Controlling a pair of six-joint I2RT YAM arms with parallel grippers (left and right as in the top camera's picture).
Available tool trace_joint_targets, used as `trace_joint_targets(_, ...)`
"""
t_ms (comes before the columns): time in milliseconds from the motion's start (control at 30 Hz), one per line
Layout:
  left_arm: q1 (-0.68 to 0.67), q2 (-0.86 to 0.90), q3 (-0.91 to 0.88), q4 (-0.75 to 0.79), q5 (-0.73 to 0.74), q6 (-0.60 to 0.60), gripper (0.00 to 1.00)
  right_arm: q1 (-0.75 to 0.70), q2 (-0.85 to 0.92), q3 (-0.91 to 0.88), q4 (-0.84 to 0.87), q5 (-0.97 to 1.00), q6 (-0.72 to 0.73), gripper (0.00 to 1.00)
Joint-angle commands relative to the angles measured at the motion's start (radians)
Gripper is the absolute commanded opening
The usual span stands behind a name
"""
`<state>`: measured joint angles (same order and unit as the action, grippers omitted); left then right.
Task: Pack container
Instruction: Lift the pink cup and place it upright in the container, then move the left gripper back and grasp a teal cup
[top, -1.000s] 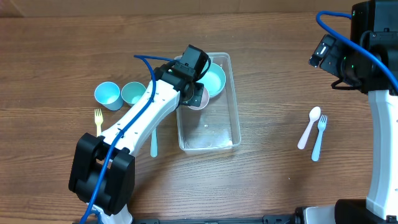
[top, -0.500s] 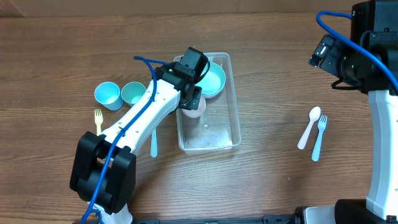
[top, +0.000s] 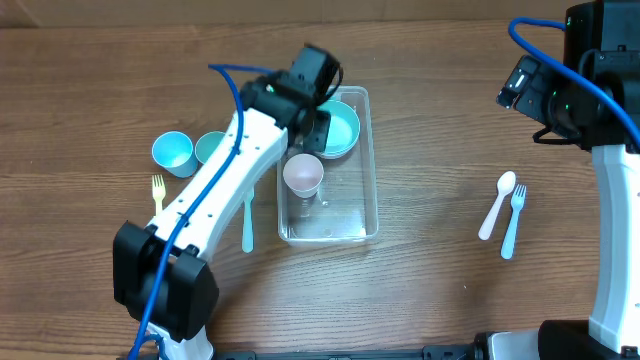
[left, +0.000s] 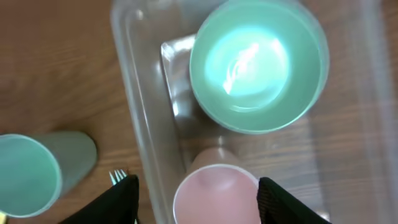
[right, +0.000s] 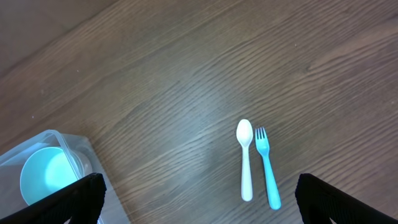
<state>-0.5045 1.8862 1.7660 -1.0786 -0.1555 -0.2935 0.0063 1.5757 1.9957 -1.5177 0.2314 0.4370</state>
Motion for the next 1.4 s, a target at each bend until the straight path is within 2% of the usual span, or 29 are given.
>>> trace_joint_targets(0,0.009,0.002,0.140,-0.097,-0.053,-0.066,0.63,-0.002,-0.008,0.006,0.005,0.000,0.002,1.00)
trace_joint_targets(100,0.055,0.002,0.153,-0.195,-0.099,-0.119,0.62,-0.002,-0.008,0.006,0.005,0.000,0.002,1.00)
trace_joint_targets(133,0.112,0.003,0.131,-0.241,-0.099,-0.119,0.62,-0.002,-0.008,0.006,0.005,0.000,0.002,1.00)
trace_joint_targets(267,0.217,0.003,0.087,-0.246,-0.081,-0.106,0.61,-0.002,-0.008,0.006,0.005,0.000,0.002,1.00)
trace_joint_targets(367,0.286,0.003,0.048,-0.191,0.071,0.056,0.61,-0.002,-0.008,0.006,0.005,0.000,0.002,1.00)
trace_joint_targets(467,0.302,0.003,-0.044,-0.127,0.079,0.109,0.57,-0.002,-0.008,0.006,0.005,0.000,0.002,1.00)
trace_joint_targets(567,0.300,0.003,-0.162,-0.046,0.079,0.114,0.50,-0.002,-0.008,0.006,0.005,0.000,0.002,1.00)
trace_joint_targets(633,0.301,0.003,-0.226,0.004,0.079,0.114,0.50,-0.002,-0.008,0.006,0.005,0.000,0.002,1.00)
trace_joint_targets(700,0.302,0.003,-0.268,0.034,0.074,0.115,0.51,-0.002,-0.008,0.006,0.005,0.000,0.002,1.00)
trace_joint_targets(900,0.302,0.005,-0.315,0.119,0.062,0.143,0.69,-0.002,-0.008,0.006,0.005,0.000,0.002,1.00)
trace_joint_targets(1000,0.302,0.005,-0.357,0.186,0.053,0.160,0.70,-0.002,-0.008,0.006,0.005,0.000,0.002,1.00)
trace_joint_targets(1033,0.302,0.005,-0.366,0.201,0.048,0.160,0.67,-0.002,-0.008,0.006,0.005,0.000,0.002,1.00)
trace_joint_targets(1067,0.302,0.005,-0.370,0.213,0.036,0.161,0.56,-0.002,-0.008,0.006,0.005,0.000,0.002,1.00)
trace_joint_targets(1100,0.302,0.005,-0.370,0.217,0.017,0.161,0.49,-0.002,-0.008,0.006,0.005,0.000,0.002,1.00)
trace_joint_targets(1200,0.302,0.005,-0.369,0.217,-0.011,0.168,0.34,-0.002,-0.008,0.006,0.005,0.000,0.002,1.00)
trace_joint_targets(1267,0.302,0.004,-0.352,0.211,-0.010,0.167,0.18,-0.002,-0.008,0.006,0.005,0.000,0.002,1.00)
trace_joint_targets(1333,0.302,0.004,-0.314,0.191,-0.009,0.167,0.08,-0.002,-0.008,0.006,0.005,0.000,0.002,1.00)
trace_joint_targets(1367,0.302,0.004,-0.296,0.181,-0.009,0.167,0.07,-0.002,-0.008,0.006,0.005,0.000,0.002,1.00)
